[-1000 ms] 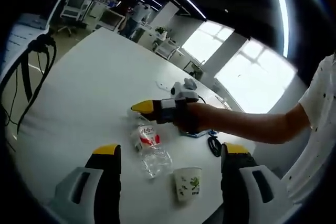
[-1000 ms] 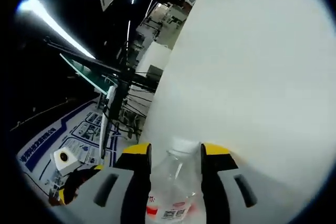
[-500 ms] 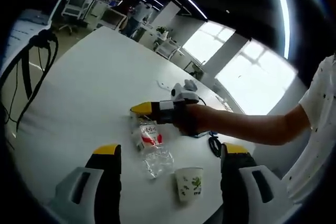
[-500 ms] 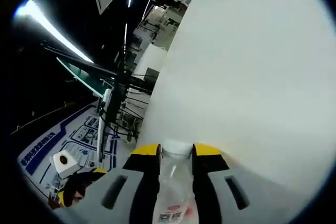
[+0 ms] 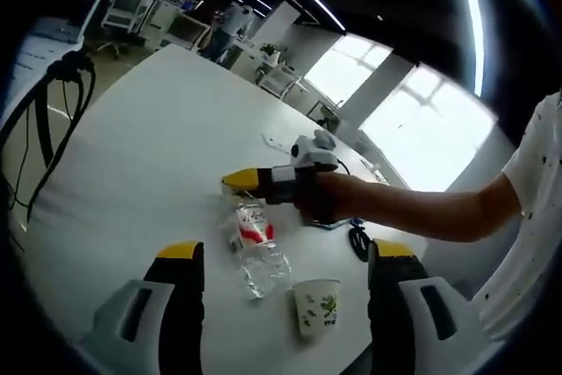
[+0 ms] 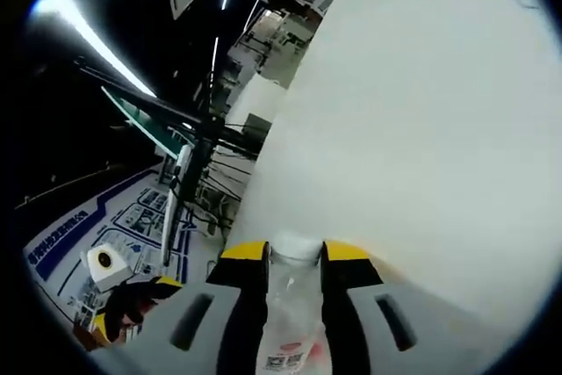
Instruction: Arrange the tabletop items into an orderly group along one side of the table until the central work area is clear of visible clutter.
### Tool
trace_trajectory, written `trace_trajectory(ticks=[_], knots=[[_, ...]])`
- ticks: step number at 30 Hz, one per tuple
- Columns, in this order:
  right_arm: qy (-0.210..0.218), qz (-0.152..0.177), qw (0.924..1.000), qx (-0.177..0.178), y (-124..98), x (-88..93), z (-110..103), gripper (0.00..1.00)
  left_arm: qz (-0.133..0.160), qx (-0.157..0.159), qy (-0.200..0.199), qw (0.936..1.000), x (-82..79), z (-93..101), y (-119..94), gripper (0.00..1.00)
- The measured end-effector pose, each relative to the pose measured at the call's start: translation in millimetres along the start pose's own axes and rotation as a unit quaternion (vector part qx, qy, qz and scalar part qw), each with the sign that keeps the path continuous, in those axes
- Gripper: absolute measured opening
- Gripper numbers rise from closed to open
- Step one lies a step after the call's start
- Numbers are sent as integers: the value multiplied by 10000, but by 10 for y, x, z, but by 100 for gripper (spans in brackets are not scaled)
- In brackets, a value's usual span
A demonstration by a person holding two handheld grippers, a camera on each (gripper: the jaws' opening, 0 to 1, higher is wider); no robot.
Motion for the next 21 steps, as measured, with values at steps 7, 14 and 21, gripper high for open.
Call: trace_trajectory(ticks=[7, 14, 21], knots=[[-241, 27, 9997, -59, -55, 5, -104, 20, -29, 37, 12, 10000, -9, 2, 25, 77], [-599, 102, 9981, -75, -117, -14, -222, 20, -98, 103, 23, 9999, -14, -41, 102, 77], [-908, 104, 9958, -89, -162, -17, -306, 20, -166, 193, 71, 9997, -51, -94, 215, 76]])
Point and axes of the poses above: the point that each gripper's makers call its tool centre point, and the gripper's own axes: y roughly forward along the fingers, z roughly to its right, x roughly out of its underside, the point moved 8 cm from there along -y, roughly backward along the fingers, and after that the axes turned 4 degrees about -z, right-handed, at the moved point
